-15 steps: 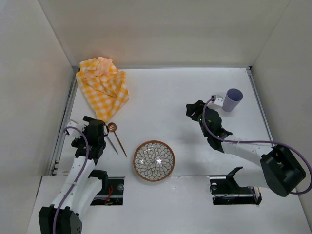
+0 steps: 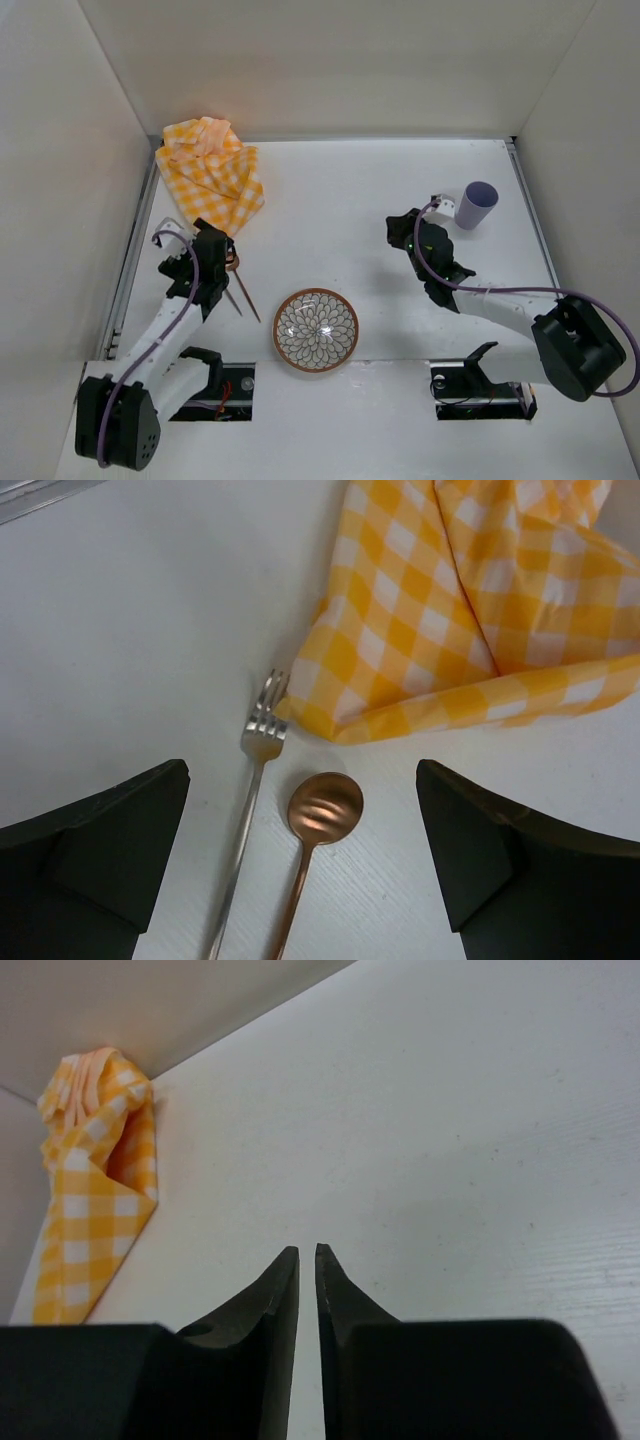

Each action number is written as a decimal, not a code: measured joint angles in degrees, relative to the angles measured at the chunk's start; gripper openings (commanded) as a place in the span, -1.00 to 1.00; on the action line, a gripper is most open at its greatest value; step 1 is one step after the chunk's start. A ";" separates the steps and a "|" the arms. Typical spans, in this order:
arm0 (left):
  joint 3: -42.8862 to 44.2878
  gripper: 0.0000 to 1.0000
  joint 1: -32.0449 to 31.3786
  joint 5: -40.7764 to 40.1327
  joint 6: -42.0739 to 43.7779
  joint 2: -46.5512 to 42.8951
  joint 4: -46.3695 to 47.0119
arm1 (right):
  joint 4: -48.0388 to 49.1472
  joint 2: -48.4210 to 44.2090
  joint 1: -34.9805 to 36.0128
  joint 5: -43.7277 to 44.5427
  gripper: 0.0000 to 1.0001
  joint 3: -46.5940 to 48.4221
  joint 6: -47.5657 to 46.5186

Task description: Set the dinner table for one person

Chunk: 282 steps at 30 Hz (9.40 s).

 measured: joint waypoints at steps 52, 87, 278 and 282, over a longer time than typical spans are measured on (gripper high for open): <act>84.08 -0.75 -13.16 22.05 36.94 82.36 4.09 | -0.98 1.49 -0.83 -2.58 0.20 2.05 -0.48; 116.08 0.31 -16.96 21.86 36.85 94.31 -4.87 | -1.73 -0.66 -6.38 -5.18 0.34 0.94 4.35; 71.58 -0.94 -17.66 19.02 25.31 71.12 4.26 | -13.27 22.93 -2.62 -24.35 -0.94 13.53 14.40; 82.20 -0.96 -11.80 19.85 24.92 71.67 -1.09 | -25.97 24.28 -5.57 -15.45 -0.97 36.68 3.37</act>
